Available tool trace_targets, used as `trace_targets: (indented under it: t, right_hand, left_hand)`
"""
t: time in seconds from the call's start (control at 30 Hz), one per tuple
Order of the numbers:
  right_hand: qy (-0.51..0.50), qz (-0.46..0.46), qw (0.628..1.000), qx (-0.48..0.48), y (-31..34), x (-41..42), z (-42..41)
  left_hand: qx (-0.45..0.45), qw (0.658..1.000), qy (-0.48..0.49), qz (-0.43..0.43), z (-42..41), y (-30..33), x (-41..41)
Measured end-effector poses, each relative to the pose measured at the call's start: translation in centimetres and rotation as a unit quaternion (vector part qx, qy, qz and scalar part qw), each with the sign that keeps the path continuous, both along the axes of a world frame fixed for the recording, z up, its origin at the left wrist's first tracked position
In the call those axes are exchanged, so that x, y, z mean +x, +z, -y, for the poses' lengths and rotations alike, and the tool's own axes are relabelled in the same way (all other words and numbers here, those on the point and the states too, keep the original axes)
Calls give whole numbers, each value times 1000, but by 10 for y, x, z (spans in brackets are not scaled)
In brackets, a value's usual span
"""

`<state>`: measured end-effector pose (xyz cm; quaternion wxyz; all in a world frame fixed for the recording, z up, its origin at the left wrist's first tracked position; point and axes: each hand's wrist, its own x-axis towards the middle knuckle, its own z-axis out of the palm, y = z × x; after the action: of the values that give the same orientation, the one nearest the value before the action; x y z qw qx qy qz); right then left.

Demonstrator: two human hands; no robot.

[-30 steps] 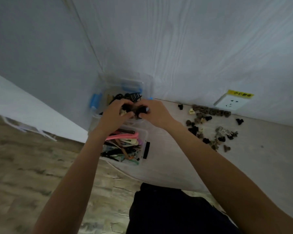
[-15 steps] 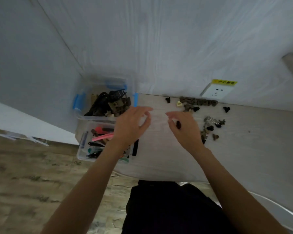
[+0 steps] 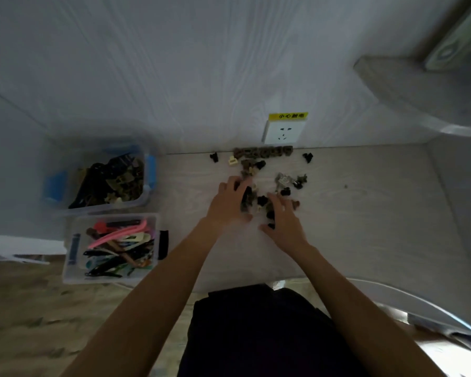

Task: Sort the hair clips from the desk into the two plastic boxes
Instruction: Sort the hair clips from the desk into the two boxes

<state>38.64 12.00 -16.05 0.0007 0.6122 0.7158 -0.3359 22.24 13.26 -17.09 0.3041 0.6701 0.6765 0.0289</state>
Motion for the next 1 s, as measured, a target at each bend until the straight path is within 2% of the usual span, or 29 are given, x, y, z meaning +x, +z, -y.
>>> trace_targets:
  t: [0.1, 0.23, 0.47, 0.63, 0.77, 0.9, 1.0]
  right_hand:
    - [8, 5, 1000, 21, -2, -4, -4]
    - [8, -38, 999, 28, -5, -5, 0]
    - [19, -66, 998, 11, -4, -11, -7]
    - [73, -68, 995, 1, -1, -9, -7]
    - [56, -56, 997, 5, -3, -13, -5]
    - [40, -85, 995, 27, -7, -13, -1]
    - [27, -105, 994, 17, -8, -8, -1]
  left_hand:
    - [7, 1000, 13, 26, 5, 0, 4]
    - [4, 995, 62, 74, 22, 2, 7]
    - [-9, 993, 99, 67, 32, 10, 14]
    - [7, 987, 139, 83, 42, 13, 21]
    - [6, 982, 163, 91, 50, 12, 23]
    - [-11, 971, 162, 174, 53, 7, 16]
    - [-14, 966, 158, 202, 54, 4, 13]
